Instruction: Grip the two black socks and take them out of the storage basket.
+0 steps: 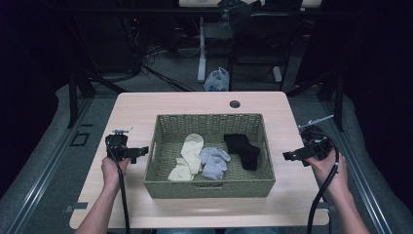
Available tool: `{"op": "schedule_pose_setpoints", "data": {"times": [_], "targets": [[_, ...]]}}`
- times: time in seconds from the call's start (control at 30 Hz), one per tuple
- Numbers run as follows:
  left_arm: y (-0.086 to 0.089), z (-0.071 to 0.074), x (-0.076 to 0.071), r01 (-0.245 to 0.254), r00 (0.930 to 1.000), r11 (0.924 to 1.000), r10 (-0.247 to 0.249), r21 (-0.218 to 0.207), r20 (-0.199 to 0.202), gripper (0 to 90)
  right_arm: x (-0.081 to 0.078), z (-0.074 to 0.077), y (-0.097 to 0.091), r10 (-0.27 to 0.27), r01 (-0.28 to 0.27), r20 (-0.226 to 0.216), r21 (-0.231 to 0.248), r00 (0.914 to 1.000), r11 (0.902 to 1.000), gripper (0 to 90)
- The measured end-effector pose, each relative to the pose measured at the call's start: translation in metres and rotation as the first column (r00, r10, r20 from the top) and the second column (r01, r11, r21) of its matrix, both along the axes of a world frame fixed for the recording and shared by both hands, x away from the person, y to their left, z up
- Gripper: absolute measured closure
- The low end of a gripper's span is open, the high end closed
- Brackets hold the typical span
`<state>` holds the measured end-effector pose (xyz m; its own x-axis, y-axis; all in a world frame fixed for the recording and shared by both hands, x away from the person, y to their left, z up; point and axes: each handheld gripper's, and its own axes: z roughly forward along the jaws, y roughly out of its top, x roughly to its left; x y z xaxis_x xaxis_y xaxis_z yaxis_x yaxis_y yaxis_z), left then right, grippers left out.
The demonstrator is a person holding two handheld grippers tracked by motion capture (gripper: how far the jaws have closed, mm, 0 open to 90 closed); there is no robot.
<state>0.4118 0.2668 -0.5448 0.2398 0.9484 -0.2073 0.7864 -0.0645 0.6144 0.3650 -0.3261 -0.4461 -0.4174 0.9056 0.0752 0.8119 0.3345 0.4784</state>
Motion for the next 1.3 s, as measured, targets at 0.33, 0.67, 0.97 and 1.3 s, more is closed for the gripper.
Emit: {"op": "schedule_pose_setpoints", "data": {"times": [0.33,0.67,0.97,1.3], "targets": [[0.000,0.000,0.000,-0.001,1.0000,1.0000,0.001,0.000,-0.001,1.1,0.006,0.024,0.013,0.036,-0.035,0.018,-0.016,0.9992,0.9992,4.5],[0.000,0.000,0.000,-0.001,1.0000,1.0000,0.001,-0.003,-0.002,1.0,0.015,0.042,0.035,0.081,-0.080,0.025,-0.026,0.9964,0.9964,4.7],[0.000,0.000,0.000,0.000,1.0000,1.0000,0.000,-0.004,-0.001,1.0,0.026,0.049,0.064,0.142,-0.142,0.007,-0.050,0.9898,0.9886,5.1],[0.000,-0.001,0.000,0.000,1.0000,1.0000,0.000,-0.005,-0.001,1.0,0.037,0.052,0.088,0.181,-0.181,-0.004,-0.056,0.9834,0.9819,5.3]]}}
